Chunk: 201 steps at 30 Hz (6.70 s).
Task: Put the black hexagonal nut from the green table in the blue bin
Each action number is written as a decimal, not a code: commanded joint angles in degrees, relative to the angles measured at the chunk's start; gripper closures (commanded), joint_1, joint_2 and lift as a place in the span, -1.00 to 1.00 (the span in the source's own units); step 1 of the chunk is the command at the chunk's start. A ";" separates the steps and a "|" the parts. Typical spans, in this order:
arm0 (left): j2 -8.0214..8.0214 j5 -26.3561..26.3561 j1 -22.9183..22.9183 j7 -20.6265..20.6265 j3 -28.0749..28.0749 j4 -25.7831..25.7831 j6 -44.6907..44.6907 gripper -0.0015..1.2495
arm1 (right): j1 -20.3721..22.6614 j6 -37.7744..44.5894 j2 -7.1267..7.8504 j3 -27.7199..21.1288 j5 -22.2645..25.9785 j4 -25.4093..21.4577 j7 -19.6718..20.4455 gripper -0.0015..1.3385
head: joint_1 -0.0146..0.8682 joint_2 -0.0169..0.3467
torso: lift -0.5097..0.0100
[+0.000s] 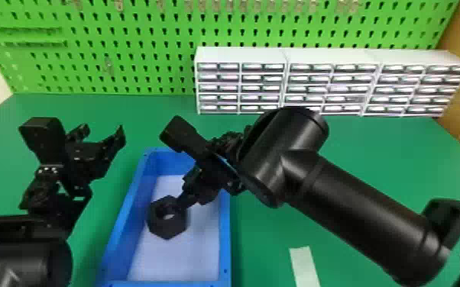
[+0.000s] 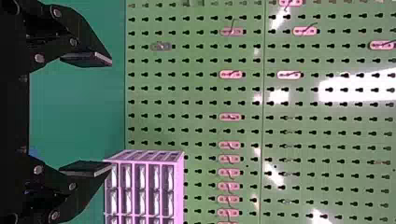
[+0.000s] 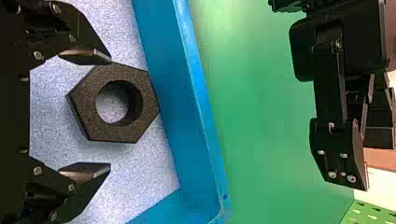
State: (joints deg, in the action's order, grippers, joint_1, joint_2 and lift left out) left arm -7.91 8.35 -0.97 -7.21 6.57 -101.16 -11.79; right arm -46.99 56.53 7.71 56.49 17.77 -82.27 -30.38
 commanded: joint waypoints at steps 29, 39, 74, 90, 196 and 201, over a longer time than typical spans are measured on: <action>-0.09 0.26 0.00 0.00 0.02 0.00 -0.07 -0.26 | 9.02 -12.14 0.64 -20.80 -11.80 -6.68 -0.03 -0.41 | 0.59 -0.62 | 0.59; 0.00 0.53 -0.18 0.00 0.11 0.00 -0.07 -0.26 | 14.39 -15.75 -1.47 -34.87 -17.42 -8.26 -0.03 -0.41 | 0.59 -0.62 | 0.59; 0.00 0.26 -0.18 0.00 0.28 0.00 -0.07 -0.26 | 25.11 -28.31 -3.84 -54.29 -17.42 -10.72 13.42 -0.41 | 0.59 -0.62 | 0.59; 0.00 0.62 -1.14 0.00 -0.24 0.35 -0.16 -0.26 | 32.40 -38.95 -6.65 -56.57 -19.00 -10.72 20.63 -0.40 | 0.59 -0.62 | 0.59; 0.09 1.32 -5.89 -0.53 -6.22 5.80 1.33 -0.26 | 38.64 -44.49 -7.76 -59.91 -20.06 -8.79 26.52 -0.40 | 0.59 -0.62 | 0.59; 0.09 1.41 -6.06 -0.53 -6.48 5.80 1.42 -0.26 | 38.56 -44.22 -7.76 -59.74 -19.71 -8.79 26.52 -0.40 | 0.59 -0.62 | 0.59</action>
State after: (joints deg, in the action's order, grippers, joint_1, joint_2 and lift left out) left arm -7.86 9.65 -6.92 -7.73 0.26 -95.38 -10.42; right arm -8.40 12.12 0.00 -3.36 -2.25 -91.07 -3.87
